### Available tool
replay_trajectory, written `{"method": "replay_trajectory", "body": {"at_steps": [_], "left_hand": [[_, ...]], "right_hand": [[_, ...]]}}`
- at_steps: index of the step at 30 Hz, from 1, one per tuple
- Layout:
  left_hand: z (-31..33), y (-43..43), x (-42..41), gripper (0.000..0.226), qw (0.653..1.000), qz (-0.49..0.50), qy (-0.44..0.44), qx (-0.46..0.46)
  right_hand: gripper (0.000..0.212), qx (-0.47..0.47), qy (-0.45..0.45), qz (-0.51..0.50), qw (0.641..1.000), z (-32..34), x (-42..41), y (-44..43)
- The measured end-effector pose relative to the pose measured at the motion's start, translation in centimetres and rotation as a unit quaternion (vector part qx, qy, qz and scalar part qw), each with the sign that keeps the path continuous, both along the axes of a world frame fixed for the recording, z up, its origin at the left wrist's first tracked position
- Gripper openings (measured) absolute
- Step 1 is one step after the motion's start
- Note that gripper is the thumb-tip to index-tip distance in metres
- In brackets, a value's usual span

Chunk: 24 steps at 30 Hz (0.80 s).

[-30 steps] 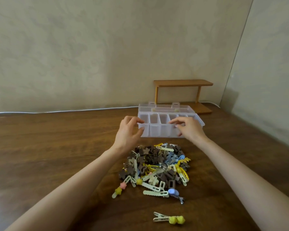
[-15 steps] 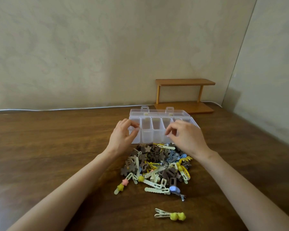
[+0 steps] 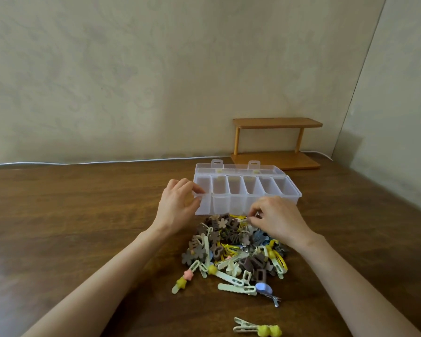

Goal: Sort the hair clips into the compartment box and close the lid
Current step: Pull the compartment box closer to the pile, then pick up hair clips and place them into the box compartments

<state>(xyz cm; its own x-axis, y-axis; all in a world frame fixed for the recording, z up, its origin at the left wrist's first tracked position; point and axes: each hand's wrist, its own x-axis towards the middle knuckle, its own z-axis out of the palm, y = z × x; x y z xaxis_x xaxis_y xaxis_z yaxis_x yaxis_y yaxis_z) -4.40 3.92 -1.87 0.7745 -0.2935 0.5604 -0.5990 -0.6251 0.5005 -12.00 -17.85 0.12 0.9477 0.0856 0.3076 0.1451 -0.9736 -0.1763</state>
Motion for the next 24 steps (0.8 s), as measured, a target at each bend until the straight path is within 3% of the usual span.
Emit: {"method": "replay_trajectory", "body": {"at_steps": [4,8,13,16,19,24], "left_hand": [[0.5,0.0,0.1,0.041,1.000,0.005,-0.020,0.006],[1.1,-0.9,-0.3,0.034,0.994,-0.018,-0.088,0.059],[2.0,-2.6,-1.8,0.029,0.985,-0.104,-0.104,0.093],[2.1,-2.8,-2.2,0.019,0.983,-0.119,-0.112,0.080],[2.4,-2.5,-1.9,0.015,0.990,-0.068,-0.116,0.051],[2.4,-0.8,0.2,0.012,0.986,0.113,-0.119,0.004]], "right_hand": [[0.009,0.128,-0.012,0.020,0.992,0.0,-0.1,-1.0],[0.008,0.235,-0.012,0.043,0.971,0.0,-0.1,-1.1],[0.006,0.349,-0.010,0.087,0.933,0.1,-0.5,-0.2],[0.006,0.365,-0.033,0.100,0.925,0.1,-0.5,0.3],[0.014,0.353,-0.087,0.097,0.927,0.1,-0.5,0.4],[0.008,0.175,-0.091,0.039,0.980,-0.6,-0.1,-0.6]]}}
